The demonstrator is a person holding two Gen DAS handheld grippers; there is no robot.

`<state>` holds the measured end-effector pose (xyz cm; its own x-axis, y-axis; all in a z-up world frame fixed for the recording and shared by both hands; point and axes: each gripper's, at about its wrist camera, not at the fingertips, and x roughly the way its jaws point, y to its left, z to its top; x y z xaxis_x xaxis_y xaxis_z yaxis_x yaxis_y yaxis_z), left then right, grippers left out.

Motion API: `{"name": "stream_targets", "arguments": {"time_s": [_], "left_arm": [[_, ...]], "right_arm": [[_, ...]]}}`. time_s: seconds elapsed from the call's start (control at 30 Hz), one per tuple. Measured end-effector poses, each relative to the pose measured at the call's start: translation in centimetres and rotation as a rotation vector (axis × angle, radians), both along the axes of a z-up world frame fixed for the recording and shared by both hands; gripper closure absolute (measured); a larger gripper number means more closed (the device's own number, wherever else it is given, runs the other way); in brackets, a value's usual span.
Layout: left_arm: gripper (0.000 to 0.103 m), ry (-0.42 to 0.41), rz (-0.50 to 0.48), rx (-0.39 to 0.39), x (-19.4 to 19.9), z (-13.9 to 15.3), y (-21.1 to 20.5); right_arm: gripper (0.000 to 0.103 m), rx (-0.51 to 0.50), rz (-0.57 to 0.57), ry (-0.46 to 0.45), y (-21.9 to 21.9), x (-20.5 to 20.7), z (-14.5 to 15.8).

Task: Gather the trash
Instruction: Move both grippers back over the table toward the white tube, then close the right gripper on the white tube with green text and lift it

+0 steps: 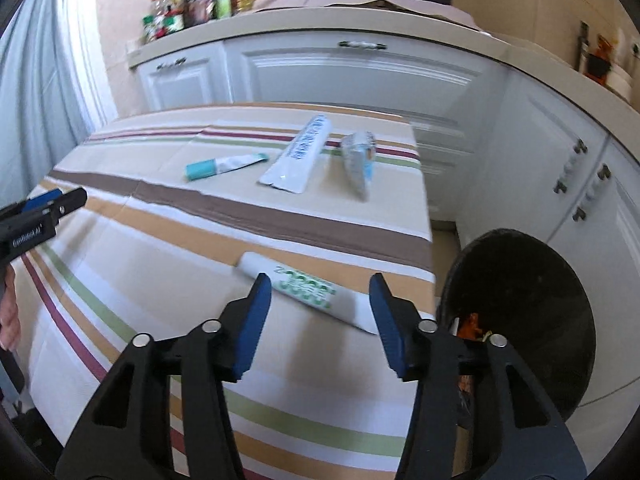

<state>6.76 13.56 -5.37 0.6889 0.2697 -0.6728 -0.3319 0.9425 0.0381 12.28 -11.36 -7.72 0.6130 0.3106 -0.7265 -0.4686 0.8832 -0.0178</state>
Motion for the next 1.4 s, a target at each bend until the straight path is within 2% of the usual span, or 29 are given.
{"name": "stream_targets", "arguments": {"time_s": [0.23,0.43,0.53,0.6,0.67,0.97,1.4], "left_arm": [[0.046,0.000,0.016,-0.014,-0.4,-0.3,1.0],[0.046,0.003,0.022,-0.023,-0.4,-0.6,1.4],[0.046,0.008,0.023,-0.025,-0.3,-0.7,1.5],[0.046,0.010,0.022,-0.026,-0.2,-0.8,1.5],[0.046,0.012,0.020,-0.027,-0.1,-0.8,1.5],[0.046,0.016,-0.020,-0.025,0.4,-0.9,0.3],[0.046,0.023,-0.090,-0.021,2.1,-1.1,-1.9]], "right_arm": [[0.043,-0.086,0.034,0.039,1.6,1.5,-1.1],[0.044,-0.092,0.032,0.061,1.5,2.8,-1.3],[0.063,-0.059,0.032,0.085,1.2,3.1,-1.3],[0.079,-0.071,0.029,0.079,1.2,3.1,-1.3],[0.084,-0.066,0.032,0.082,1.2,3.0,-1.3],[0.089,-0.022,-0.003,0.072,0.5,2.9,-1.1],[0.089,0.071,-0.099,-0.005,-1.2,3.9,0.8]]}}
